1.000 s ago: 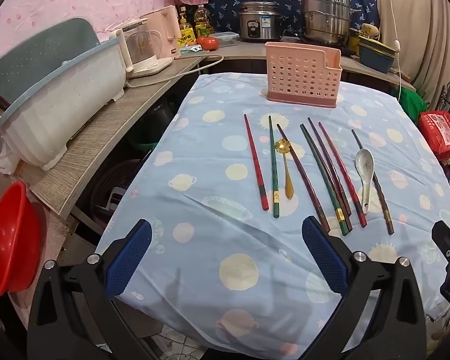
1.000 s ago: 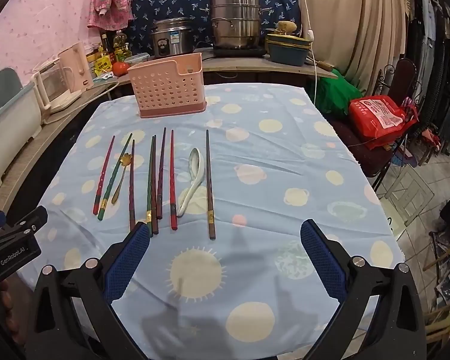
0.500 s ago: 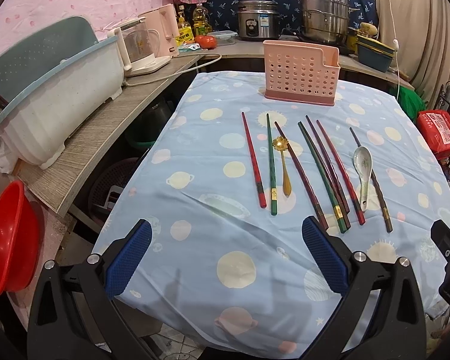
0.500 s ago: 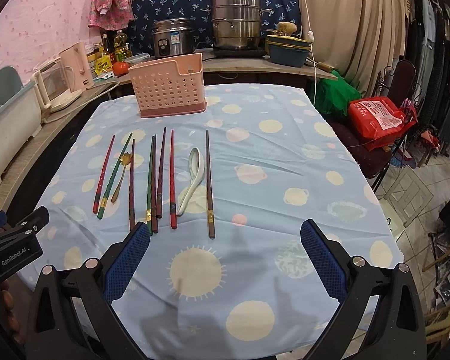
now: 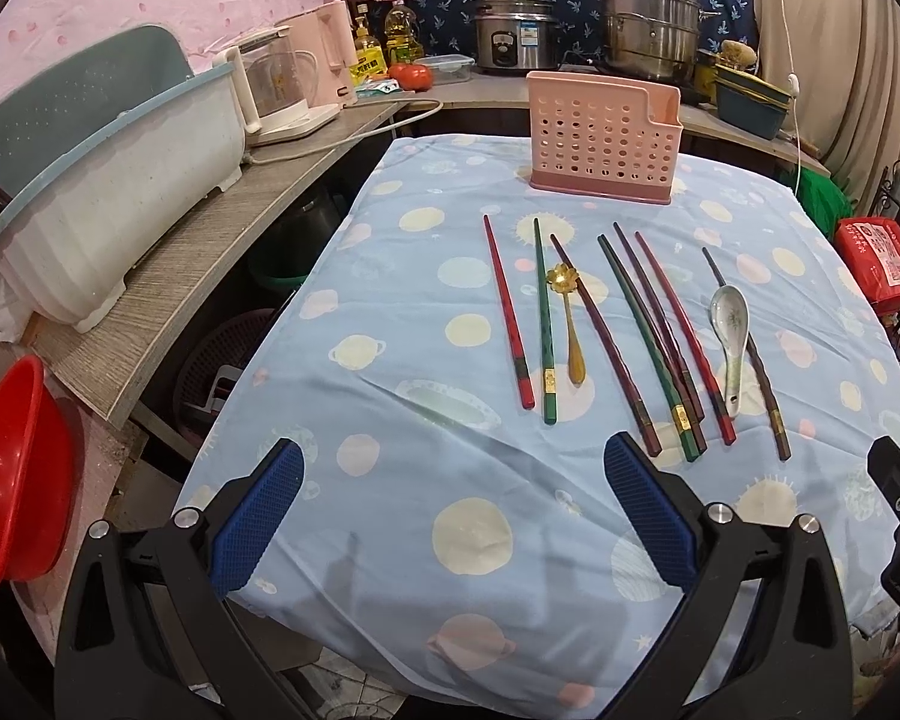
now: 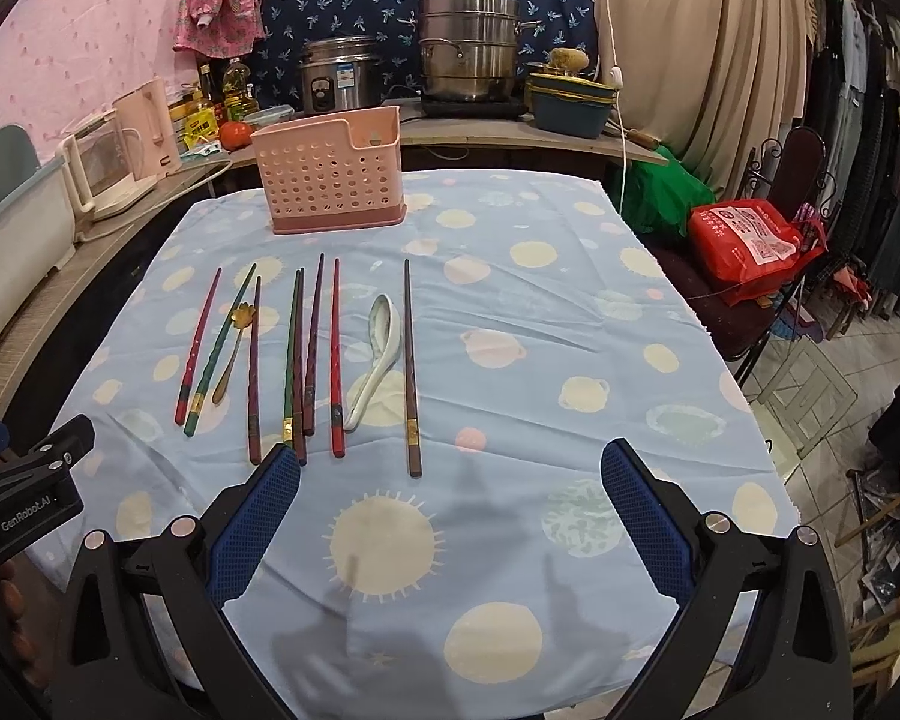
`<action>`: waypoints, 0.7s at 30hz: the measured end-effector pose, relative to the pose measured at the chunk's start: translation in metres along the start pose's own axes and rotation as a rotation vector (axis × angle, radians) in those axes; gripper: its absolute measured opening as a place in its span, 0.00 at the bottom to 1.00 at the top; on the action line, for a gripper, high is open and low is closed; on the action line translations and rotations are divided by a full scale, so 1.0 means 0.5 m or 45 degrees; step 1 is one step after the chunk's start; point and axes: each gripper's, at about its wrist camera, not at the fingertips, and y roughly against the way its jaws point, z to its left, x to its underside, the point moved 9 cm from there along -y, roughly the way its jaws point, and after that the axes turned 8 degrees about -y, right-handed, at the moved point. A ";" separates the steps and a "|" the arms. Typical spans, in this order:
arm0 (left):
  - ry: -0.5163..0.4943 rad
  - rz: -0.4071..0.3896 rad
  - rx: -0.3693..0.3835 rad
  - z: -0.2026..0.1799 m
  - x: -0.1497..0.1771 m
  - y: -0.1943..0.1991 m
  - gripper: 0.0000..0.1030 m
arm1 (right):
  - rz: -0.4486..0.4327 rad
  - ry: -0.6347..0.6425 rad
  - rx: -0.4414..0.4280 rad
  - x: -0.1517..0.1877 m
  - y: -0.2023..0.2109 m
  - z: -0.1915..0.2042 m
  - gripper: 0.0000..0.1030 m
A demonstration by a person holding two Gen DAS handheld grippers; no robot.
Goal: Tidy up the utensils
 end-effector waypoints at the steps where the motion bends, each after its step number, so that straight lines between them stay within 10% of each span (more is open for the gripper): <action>1: 0.000 0.001 -0.002 -0.001 0.001 -0.001 0.93 | 0.000 -0.001 0.001 0.000 0.000 0.000 0.93; 21: 0.008 0.005 0.003 0.014 -0.005 -0.010 0.93 | 0.005 0.002 0.003 0.006 -0.004 0.000 0.93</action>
